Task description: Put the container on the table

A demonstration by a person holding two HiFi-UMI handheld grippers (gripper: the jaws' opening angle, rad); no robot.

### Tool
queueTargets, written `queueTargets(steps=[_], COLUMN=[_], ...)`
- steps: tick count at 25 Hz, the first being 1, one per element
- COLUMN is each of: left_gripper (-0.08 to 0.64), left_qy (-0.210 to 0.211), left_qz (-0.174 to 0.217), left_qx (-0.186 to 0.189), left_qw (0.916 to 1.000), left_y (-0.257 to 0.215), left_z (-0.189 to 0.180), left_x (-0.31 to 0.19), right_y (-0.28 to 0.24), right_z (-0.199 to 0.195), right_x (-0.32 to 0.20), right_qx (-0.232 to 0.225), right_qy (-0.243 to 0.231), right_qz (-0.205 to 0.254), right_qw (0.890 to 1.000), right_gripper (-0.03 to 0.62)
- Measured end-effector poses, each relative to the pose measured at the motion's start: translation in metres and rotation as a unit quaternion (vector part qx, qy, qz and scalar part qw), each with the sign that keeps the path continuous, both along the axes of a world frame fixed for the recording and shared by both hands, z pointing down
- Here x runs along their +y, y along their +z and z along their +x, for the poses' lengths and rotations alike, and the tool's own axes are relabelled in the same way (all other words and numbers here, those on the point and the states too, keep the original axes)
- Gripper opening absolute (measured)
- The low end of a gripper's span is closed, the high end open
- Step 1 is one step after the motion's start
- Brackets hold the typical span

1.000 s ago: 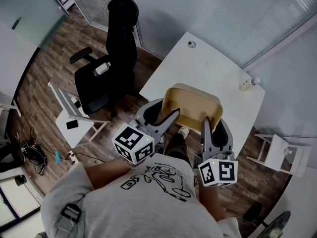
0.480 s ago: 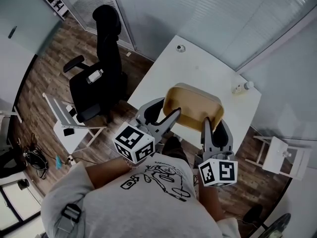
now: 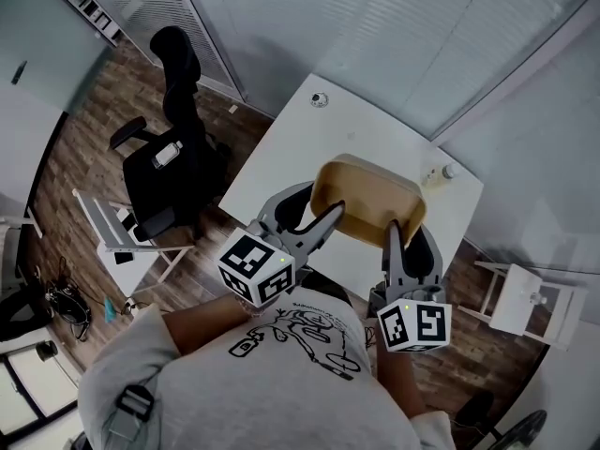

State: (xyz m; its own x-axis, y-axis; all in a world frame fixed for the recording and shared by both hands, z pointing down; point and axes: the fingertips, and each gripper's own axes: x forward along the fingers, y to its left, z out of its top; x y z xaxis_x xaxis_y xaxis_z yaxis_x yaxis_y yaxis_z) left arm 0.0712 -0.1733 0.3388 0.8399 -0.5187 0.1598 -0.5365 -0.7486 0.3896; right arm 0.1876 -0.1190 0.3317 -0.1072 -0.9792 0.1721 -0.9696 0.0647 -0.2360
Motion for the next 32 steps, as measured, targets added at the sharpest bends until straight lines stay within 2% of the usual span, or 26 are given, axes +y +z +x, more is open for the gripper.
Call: queueTargets(steps=[10,25,32], left_gripper=[0.19,0.19,0.189], left_qy=[-0.011,0.018,0.024], left_qz=[-0.007,-0.005,-0.019], left_qx=[0.008,0.002,-0.004], left_qw=[0.9999,0.9998,0.9995], left_y=[0.004,0.001,0.013], left_z=[0.028,0.009,0.013], left_x=[-0.019,-0.074,-0.082], right_y=[0.004,0.002,0.015], right_z=[0.027,0.004,0.007], right_x=[-0.017,-0.065,-0.071], right_qx=[0.005,0.001,-0.004], right_qy=[-0.005,0.019,0.024], right_qz=[-0.004,-0.009,-0.027], right_qw=[1.0,1.0,0.999], right_gripper=[0.133,0.133,0.133])
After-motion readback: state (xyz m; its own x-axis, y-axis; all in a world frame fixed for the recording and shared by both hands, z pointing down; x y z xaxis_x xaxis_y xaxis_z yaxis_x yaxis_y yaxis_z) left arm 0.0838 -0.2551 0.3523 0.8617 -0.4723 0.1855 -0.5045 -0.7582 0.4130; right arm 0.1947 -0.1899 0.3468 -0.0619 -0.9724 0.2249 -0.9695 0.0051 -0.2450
